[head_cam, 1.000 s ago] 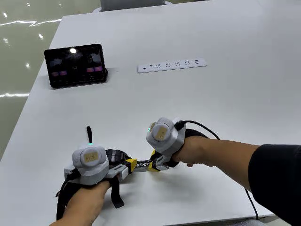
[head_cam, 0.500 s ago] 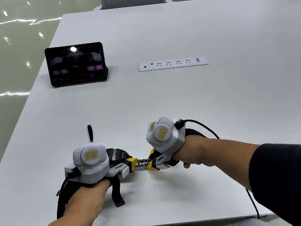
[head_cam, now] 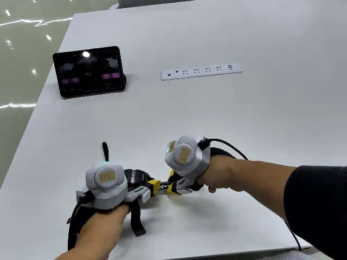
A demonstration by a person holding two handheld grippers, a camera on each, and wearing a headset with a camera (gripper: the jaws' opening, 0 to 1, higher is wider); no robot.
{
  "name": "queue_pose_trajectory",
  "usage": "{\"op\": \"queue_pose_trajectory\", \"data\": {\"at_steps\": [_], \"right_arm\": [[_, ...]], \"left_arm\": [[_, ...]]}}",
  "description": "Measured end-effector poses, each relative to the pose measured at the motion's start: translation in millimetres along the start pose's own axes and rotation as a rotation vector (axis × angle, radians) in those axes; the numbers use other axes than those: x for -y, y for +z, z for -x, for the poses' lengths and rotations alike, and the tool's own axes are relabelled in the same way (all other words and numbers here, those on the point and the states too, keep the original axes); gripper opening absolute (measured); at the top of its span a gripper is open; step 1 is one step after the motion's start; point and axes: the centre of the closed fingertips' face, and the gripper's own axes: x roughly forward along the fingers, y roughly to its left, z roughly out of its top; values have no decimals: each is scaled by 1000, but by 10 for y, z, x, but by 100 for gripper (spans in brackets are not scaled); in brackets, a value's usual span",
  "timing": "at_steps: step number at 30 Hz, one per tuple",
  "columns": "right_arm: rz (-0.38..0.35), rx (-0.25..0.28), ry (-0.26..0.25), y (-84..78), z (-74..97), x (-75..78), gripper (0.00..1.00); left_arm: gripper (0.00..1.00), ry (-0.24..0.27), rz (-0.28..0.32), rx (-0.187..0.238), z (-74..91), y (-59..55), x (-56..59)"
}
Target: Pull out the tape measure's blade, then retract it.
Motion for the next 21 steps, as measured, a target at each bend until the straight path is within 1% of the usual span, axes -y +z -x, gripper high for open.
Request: {"op": "queue_pose_trajectory", "data": {"at_steps": [4, 11, 21], "right_arm": [[-9, 9, 2, 15, -10, -6, 11], [3, 11, -2, 56, -39, -11, 11], [-4, 22, 4, 120, -66, -15, 11]], "left_arm": [[63, 1, 2, -1, 2, -1, 3], [63, 1, 4, 0, 3, 3, 3], [63, -2, 7, -3, 2, 9, -9]]}}
